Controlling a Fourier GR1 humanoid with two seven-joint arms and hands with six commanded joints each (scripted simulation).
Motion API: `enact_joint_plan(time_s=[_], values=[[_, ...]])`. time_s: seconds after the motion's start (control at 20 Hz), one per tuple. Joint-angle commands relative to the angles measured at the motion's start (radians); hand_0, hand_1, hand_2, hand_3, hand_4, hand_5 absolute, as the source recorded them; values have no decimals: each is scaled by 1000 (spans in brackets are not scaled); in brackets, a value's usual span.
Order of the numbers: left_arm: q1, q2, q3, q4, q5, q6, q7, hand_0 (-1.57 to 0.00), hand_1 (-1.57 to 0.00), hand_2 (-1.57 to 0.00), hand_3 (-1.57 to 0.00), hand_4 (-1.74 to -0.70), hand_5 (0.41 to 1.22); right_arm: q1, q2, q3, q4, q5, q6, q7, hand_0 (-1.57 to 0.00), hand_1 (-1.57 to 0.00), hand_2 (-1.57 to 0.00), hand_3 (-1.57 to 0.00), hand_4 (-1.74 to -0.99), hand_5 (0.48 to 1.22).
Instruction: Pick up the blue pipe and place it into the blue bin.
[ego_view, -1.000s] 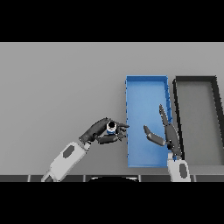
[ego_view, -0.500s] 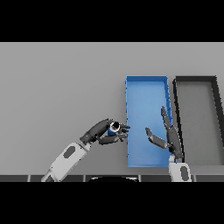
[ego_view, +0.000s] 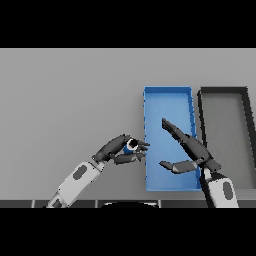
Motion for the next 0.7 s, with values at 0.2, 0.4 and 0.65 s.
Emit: enact_joint_plan(time_s=[0.2,0.4,0.65], values=[[0,7,3,-7,5,-4,7,-1571,-1571,-1571,-1484,-1741,1221,-152,-7,86,24,6,62,90,1,1,1,1,-1306,521],[3,3,-1,11,6,-22,-25,-1571,-1571,-1571,-1502,-1741,1221,-248,35,157,60,28,93,133,1,1,1,1,-1241,530],[5,10,-6,-2,13,-38,-19,-1571,-1571,-1571,-1538,-1741,1221,-365,103,202,139,35,102,189,1,1,1,1,-1222,519]])
